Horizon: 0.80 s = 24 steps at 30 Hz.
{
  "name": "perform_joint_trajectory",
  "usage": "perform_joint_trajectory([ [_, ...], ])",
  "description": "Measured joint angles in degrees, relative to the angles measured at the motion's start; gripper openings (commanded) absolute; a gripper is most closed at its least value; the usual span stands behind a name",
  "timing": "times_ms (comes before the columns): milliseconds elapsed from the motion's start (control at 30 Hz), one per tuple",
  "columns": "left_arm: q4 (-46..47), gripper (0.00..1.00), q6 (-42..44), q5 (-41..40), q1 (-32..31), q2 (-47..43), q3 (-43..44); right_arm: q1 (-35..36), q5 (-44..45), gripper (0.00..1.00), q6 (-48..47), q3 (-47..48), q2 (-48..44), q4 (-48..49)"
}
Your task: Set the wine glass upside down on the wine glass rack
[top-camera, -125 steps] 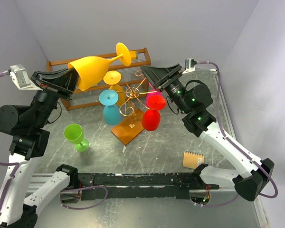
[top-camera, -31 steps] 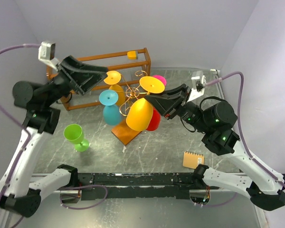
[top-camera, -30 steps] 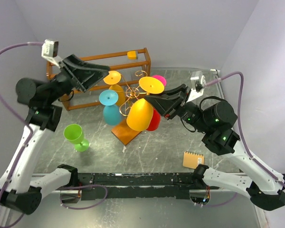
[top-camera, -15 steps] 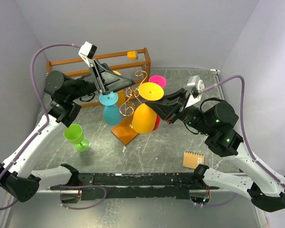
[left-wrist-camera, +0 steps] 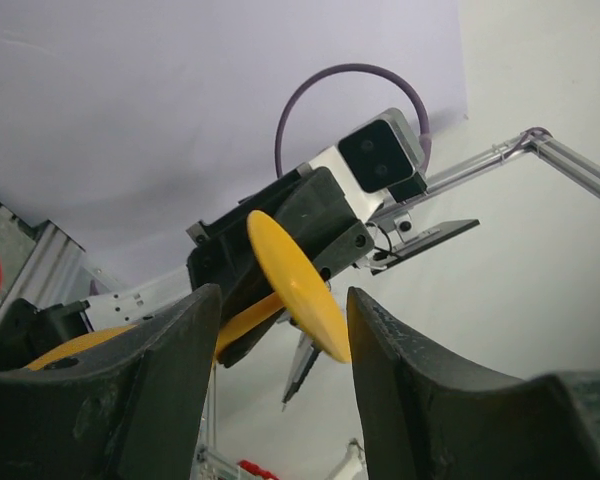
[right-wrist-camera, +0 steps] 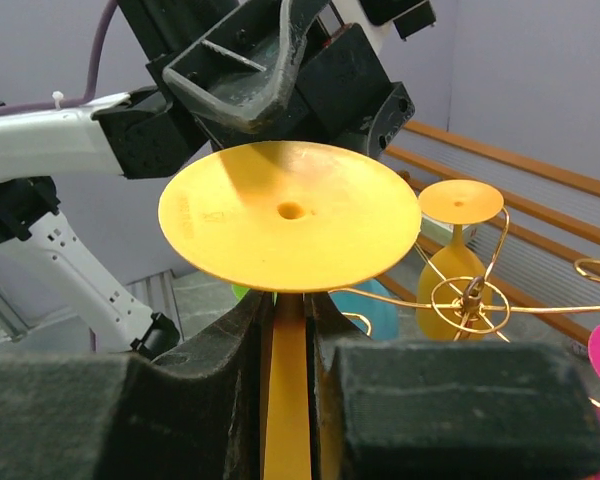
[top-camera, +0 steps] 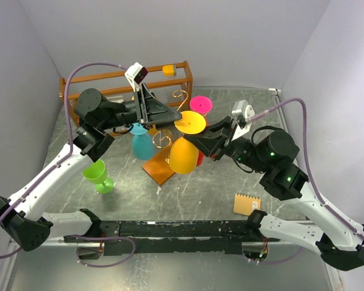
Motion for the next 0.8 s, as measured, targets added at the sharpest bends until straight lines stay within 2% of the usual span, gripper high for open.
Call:
perform_joint_trajectory([
  [100,0.2,0.55,-0.9,0.1,-1.2,0.0,-0.2,0.0,-0.3,0.00,-0.4,-0.2,0.5,-0.6],
  [200,0.7,0.42,-1.6,0.3,-2.1,0.0,-0.9,0.0,-0.1,0.00,-0.7,-0.8,0.9,-1.0],
  [367,0.5,0.08,-2.9,0.0,-2.3,-0.8,-3.9,-0.1,0.8,0.00,-1.3,-1.9,1.1,-1.8],
  [600,-2.5,0.07,-4.9,-1.1,-2.2,-3.0,-6.0,-0.2,2.1,0.01,-2.3,-3.6,-0.6,-1.5],
  [800,-5.6,0.07,-5.0,-2.3,-2.6,-3.3,-5.9,-0.2,2.8,0.38,-1.3,-4.8,-2.0,-1.4],
])
